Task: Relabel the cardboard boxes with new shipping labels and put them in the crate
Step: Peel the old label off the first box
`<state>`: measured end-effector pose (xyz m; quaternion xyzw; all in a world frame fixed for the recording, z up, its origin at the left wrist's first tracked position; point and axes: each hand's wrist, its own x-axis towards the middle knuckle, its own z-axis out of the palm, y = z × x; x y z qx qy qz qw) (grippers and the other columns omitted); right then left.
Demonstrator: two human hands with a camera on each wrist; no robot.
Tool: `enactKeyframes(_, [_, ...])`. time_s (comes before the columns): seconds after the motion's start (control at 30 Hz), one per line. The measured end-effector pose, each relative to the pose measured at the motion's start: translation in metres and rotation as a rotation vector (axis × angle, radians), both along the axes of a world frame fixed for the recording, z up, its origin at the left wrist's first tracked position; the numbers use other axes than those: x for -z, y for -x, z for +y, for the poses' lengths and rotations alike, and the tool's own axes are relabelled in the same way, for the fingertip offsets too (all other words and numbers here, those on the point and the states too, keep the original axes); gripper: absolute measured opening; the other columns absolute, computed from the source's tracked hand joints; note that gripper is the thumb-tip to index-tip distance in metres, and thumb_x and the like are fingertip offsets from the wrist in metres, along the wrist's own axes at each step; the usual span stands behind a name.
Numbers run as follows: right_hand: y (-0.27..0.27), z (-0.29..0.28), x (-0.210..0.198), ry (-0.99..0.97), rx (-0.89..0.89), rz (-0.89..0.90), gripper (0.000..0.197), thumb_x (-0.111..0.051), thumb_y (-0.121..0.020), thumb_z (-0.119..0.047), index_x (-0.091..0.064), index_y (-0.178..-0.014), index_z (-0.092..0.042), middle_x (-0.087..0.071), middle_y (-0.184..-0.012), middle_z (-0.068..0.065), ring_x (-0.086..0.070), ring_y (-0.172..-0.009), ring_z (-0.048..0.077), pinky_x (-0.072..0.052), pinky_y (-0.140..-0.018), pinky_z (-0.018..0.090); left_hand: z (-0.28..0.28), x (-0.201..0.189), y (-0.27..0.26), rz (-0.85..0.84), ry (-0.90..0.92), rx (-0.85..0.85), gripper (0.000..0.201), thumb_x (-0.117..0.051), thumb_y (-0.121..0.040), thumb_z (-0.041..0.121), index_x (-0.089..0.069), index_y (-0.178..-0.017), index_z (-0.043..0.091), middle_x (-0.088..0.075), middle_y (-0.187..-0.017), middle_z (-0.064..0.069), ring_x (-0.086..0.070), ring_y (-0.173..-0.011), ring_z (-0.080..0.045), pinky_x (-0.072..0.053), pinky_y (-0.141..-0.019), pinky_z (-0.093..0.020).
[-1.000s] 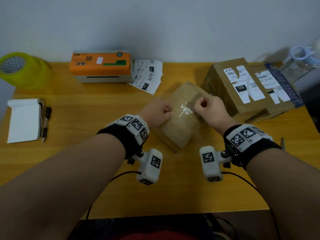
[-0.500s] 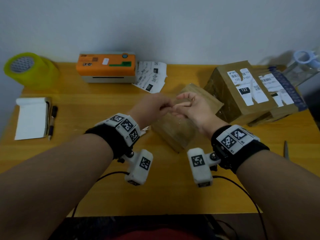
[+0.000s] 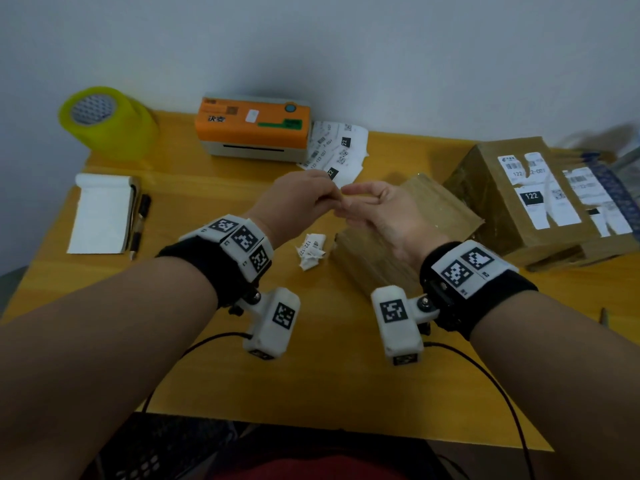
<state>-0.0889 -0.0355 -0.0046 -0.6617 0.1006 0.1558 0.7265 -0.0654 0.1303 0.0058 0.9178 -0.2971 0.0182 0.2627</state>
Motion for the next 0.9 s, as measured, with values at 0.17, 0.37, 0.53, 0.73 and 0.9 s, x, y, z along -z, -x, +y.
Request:
enactKeyframes(0.17, [-0.006, 0.001, 0.000, -0.064, -0.039, 0.052, 0.008, -0.062, -0.087, -0.004, -0.064, -0.093, -0.009, -0.074, -0.078, 0.004, -0.071, -0.075, 0.015, -0.058, -0.074, 0.024, 0.000, 0.008, -0.001, 0.096, 0.013, 0.000, 0.011, -0.052, -0.094, 0.017, -0.060, -0.094, 0.010, -0.050, -0.091, 0.004, -0.045, -0.083, -0.009, -0.035, -0.073, -0.019])
enactKeyframes(0.37, [-0.020, 0.002, 0.012, 0.326, -0.010, -0.013, 0.011, -0.054, -0.094, -0.007, -0.060, -0.089, -0.015, -0.066, -0.073, 0.005, -0.061, -0.051, 0.005, -0.048, -0.050, 0.017, 0.000, 0.033, -0.007, 0.477, -0.077, -0.299, 0.019, -0.047, -0.097, 0.024, -0.054, -0.096, 0.007, -0.058, -0.084, -0.005, -0.054, -0.078, -0.020, -0.044, -0.070, -0.032])
enactKeyframes(0.53, [-0.029, -0.017, 0.019, 0.811, -0.068, -0.247, 0.010, -0.055, -0.093, -0.012, -0.063, -0.095, -0.018, -0.058, -0.080, -0.009, -0.051, -0.070, 0.003, -0.040, -0.064, 0.018, 0.001, 0.053, -0.007, 0.570, -0.353, -0.211, 0.027, -0.051, -0.095, 0.031, -0.055, -0.086, 0.005, -0.058, -0.080, -0.012, -0.053, -0.074, -0.024, -0.042, -0.065, -0.030])
enactKeyframes(0.73, [-0.030, -0.023, 0.031, 0.975, -0.134, -0.370, 0.018, -0.052, -0.093, -0.011, -0.066, -0.102, -0.014, -0.055, -0.087, -0.010, -0.045, -0.066, -0.004, -0.030, -0.056, 0.005, -0.011, 0.076, -0.005, 0.553, -0.654, -0.109, 0.019, -0.041, -0.098, 0.007, -0.052, -0.112, 0.001, -0.058, -0.105, -0.015, -0.055, -0.097, -0.029, -0.043, -0.079, -0.033])
enactKeyframes(0.9, [-0.025, -0.018, 0.038, 0.965, -0.147, -0.398, 0.018, -0.051, -0.092, -0.011, -0.067, -0.100, -0.013, -0.058, -0.087, -0.005, -0.050, -0.074, 0.006, -0.036, -0.062, 0.014, -0.017, 0.084, -0.008, 0.594, -0.640, -0.154, 0.023, -0.047, -0.097, 0.010, -0.059, -0.110, -0.004, -0.052, -0.078, -0.007, -0.052, -0.084, -0.025, -0.037, -0.068, -0.027])
